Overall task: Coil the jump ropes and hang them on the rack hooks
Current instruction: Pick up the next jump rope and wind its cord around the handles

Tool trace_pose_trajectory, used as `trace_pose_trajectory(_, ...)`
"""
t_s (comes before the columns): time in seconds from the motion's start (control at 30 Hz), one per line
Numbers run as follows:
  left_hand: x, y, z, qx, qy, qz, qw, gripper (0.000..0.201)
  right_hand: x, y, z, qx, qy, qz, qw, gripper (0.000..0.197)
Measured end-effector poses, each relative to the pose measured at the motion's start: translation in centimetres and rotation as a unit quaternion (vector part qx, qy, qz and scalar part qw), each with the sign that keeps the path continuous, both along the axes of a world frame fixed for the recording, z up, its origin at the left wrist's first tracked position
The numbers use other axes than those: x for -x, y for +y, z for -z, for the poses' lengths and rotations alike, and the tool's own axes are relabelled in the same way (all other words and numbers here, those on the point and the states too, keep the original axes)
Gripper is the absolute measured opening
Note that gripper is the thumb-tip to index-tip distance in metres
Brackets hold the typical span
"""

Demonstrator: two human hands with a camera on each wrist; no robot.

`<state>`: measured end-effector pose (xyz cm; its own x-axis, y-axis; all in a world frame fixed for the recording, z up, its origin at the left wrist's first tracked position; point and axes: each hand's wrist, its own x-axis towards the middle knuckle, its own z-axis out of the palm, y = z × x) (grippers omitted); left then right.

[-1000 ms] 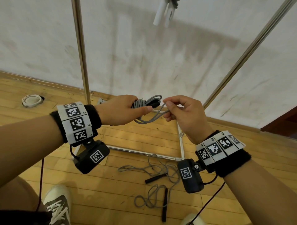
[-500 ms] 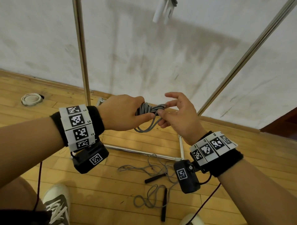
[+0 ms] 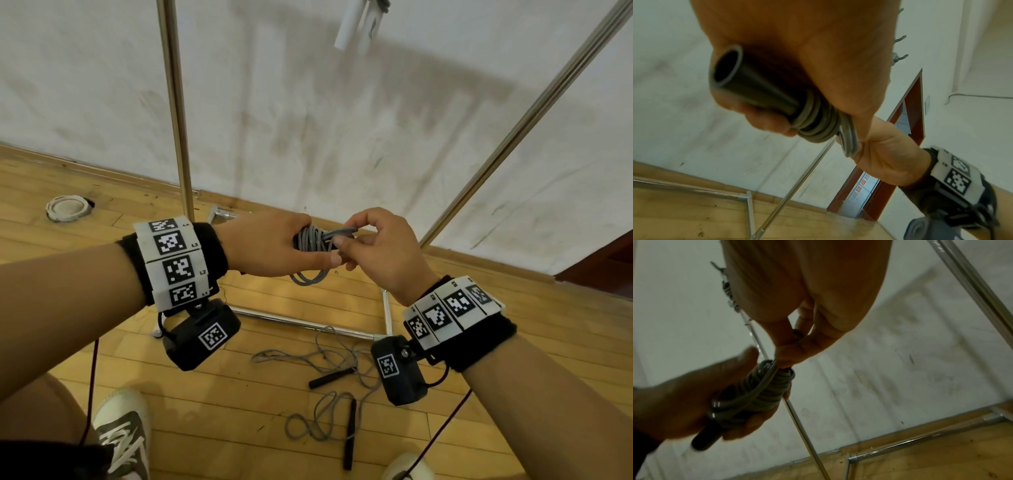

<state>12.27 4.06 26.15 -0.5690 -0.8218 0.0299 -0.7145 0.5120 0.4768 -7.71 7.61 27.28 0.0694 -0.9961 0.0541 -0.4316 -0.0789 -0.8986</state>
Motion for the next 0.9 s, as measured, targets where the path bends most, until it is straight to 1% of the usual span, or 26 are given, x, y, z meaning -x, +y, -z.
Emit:
trace_pose_trajectory(0.07,-0.1,-0.2,0.0,-0.015,0.017,-0.004,1.000,0.068,0.3,0.0,-0.3,-0.019,-0.043,-0.025,0.999,0.014)
trace_pose_trajectory(0.13,-0.3,-0.3,-0.3,-0.049,0.051,-0.001,0.997,0.063,0.8,0.0,-0.6,-0.033,-0.089,-0.062,0.994,0.018)
trace_pose_trajectory(0.2,-0.5,-0.3,-0.5,-0.103,0.091,0.012,0.990,0.055,1.1,0.2,-0.9,-0.023,-0.097,-0.090,0.991,0.019)
trace_pose_trajectory(0.3,-0.8,0.1,-0.6,-0.165,0.131,0.059,0.976,0.027,1.5,0.2,-0.9,0.027,-0.033,-0.094,0.995,0.015)
trace_pose_trajectory(0.33,-0.8,0.3,-0.6,-0.181,0.143,0.069,0.971,0.023,1.6,0.2,-0.8,0.050,-0.005,-0.091,0.995,0.014)
trace_pose_trajectory(0.4,-0.8,0.5,-0.5,-0.187,0.149,0.072,0.968,0.028,1.6,0.2,-0.5,0.104,0.042,-0.083,0.990,0.016)
trace_pose_trajectory(0.47,-0.6,0.5,-0.4,-0.162,0.140,0.062,0.975,0.033,1.2,0.3,-0.1,0.145,0.064,-0.061,0.985,0.020)
trace_pose_trajectory(0.53,-0.4,0.6,-0.3,-0.123,0.119,0.034,0.985,0.041,0.7,0.4,0.2,0.155,0.067,-0.034,0.985,0.020)
trace_pose_trajectory(0.6,-0.3,0.5,-0.4,-0.041,0.068,0.006,0.997,0.049,0.4,0.4,0.1,0.129,0.045,-0.021,0.990,0.014)
trace_pose_trajectory(0.67,-0.4,0.3,-0.6,0.044,0.016,-0.012,0.999,0.056,0.4,0.3,-0.4,0.086,0.020,-0.021,0.996,0.007)
trace_pose_trajectory(0.7,-0.4,0.3,-0.6,0.073,-0.004,-0.018,0.997,0.059,0.4,0.3,-0.5,0.067,0.020,-0.017,0.997,0.007)
trace_pose_trajectory(0.77,-0.4,0.2,-0.5,0.110,-0.040,-0.014,0.993,0.060,0.1,0.2,-0.6,0.025,0.009,0.001,1.000,0.008)
trace_pose_trajectory(0.83,-0.4,0.2,-0.3,0.132,-0.067,-0.004,0.989,0.061,-0.1,0.3,-0.6,-0.015,-0.021,0.014,1.000,0.007)
trace_pose_trajectory(0.9,-0.4,0.2,-0.2,0.152,-0.080,-0.001,0.985,0.063,-0.2,0.3,-0.5,-0.016,-0.020,0.016,1.000,0.009)
